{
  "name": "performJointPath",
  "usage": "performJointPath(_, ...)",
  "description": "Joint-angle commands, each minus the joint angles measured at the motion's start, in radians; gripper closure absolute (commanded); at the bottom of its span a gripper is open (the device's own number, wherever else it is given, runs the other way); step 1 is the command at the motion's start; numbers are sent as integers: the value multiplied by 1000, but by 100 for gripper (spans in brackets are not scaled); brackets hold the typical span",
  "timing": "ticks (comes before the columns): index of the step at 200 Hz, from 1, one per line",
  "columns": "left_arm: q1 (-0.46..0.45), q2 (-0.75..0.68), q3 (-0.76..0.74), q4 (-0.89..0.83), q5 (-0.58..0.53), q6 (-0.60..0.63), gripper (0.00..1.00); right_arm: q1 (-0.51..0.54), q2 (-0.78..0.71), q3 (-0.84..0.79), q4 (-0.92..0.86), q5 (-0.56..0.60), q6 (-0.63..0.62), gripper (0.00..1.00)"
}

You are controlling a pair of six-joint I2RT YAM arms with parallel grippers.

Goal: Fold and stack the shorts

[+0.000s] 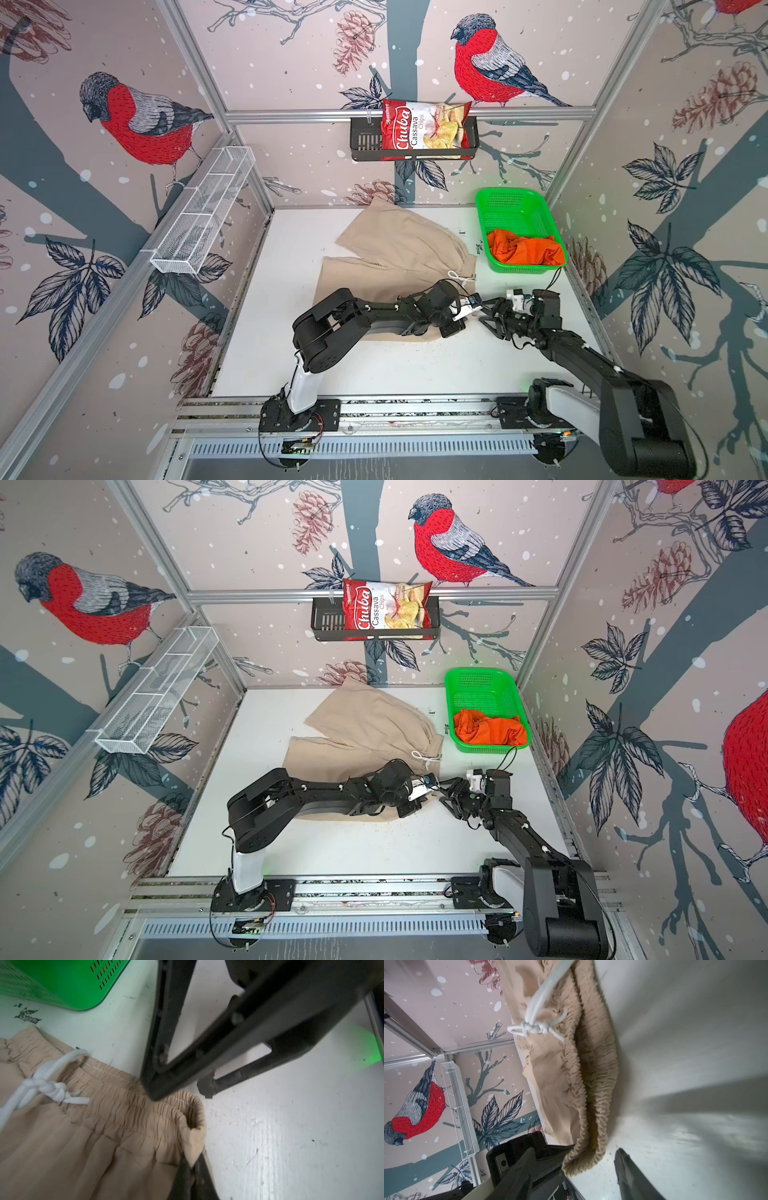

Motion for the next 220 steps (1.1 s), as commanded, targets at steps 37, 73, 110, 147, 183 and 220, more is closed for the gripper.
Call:
performJointPath(37, 5, -23, -33, 69, 13, -28, 100, 100, 78, 17, 170, 24, 139, 35)
performJointPath(73, 10, -30, -43, 89, 22, -37, 100, 116, 96, 13, 195, 41, 167, 34)
performJointPath(110, 17, -37, -49, 103, 29, -44, 100, 120, 112, 9, 149, 68, 154, 33)
performJointPath(147, 17, -43, -56, 110, 38, -35, 95, 134, 184, -3, 259, 38, 196, 32)
performJointPath(183, 17, -67, -77, 123, 36, -52, 68, 152, 240, 16, 292, 35, 189, 32)
performJointPath(220, 26, -135, -121, 141, 1, -131, 59, 156, 278, 7, 283, 50, 153, 34)
